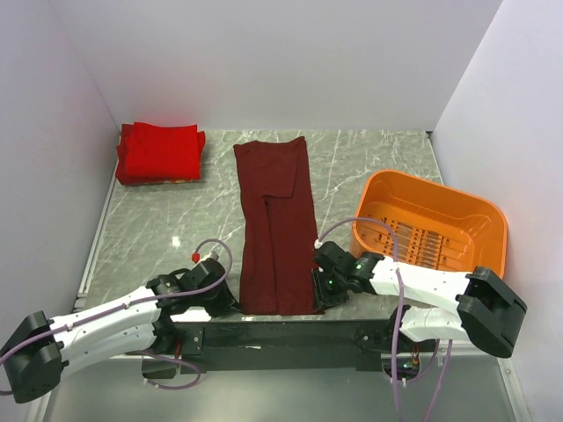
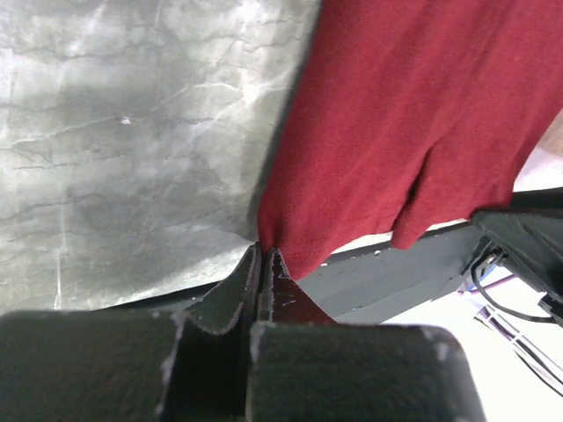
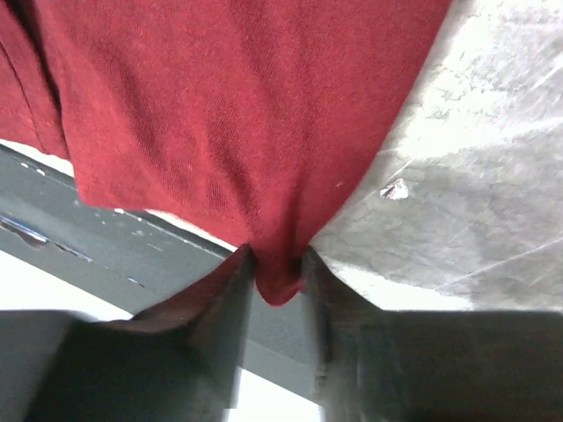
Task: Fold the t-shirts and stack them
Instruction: Fold the tshirt
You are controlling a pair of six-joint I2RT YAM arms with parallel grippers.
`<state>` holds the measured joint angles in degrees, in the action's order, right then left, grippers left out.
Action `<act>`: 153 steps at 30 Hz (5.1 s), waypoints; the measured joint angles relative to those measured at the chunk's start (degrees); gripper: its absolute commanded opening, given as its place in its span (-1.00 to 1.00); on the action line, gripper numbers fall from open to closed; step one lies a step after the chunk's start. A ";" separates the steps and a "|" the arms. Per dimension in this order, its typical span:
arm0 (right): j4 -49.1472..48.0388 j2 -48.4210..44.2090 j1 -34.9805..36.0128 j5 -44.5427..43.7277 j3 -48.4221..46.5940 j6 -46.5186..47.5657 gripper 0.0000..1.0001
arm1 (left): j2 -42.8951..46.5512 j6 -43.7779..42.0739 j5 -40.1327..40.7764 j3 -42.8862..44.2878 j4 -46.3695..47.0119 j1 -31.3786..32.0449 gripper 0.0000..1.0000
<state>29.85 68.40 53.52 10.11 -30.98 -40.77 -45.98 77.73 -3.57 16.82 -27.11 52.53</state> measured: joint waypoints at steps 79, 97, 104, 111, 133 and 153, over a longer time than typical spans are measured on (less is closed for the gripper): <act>-3.37 25.31 -26.01 -2.49 -28.11 16.79 0.07 | -44.96 -28.48 -5.75 29.79 17.09 -27.63 -0.06; -6.97 31.06 -24.72 0.57 -27.28 15.85 -1.00 | -45.11 -26.49 -4.17 27.58 18.56 -26.64 -0.99; -5.88 24.26 -18.99 1.11 -20.35 15.04 -1.00 | -34.53 -23.30 0.46 21.20 11.13 -21.20 -0.99; 0.09 12.00 -14.32 0.81 -18.73 14.67 -1.00 | -16.44 -20.92 4.50 19.34 -1.68 -19.12 -0.99; 2.25 31.21 -26.86 0.37 -58.10 18.80 -1.00 | -46.34 -25.33 13.31 61.37 -3.98 -30.34 -0.99; 2.54 66.88 -37.83 17.90 -94.01 18.91 -0.43 | -77.26 -31.43 0.74 87.82 4.37 -40.46 0.72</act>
<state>32.38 135.28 15.68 28.01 -124.99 -21.87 -123.24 46.30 -2.83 104.64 -22.74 12.08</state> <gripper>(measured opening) 0.033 0.630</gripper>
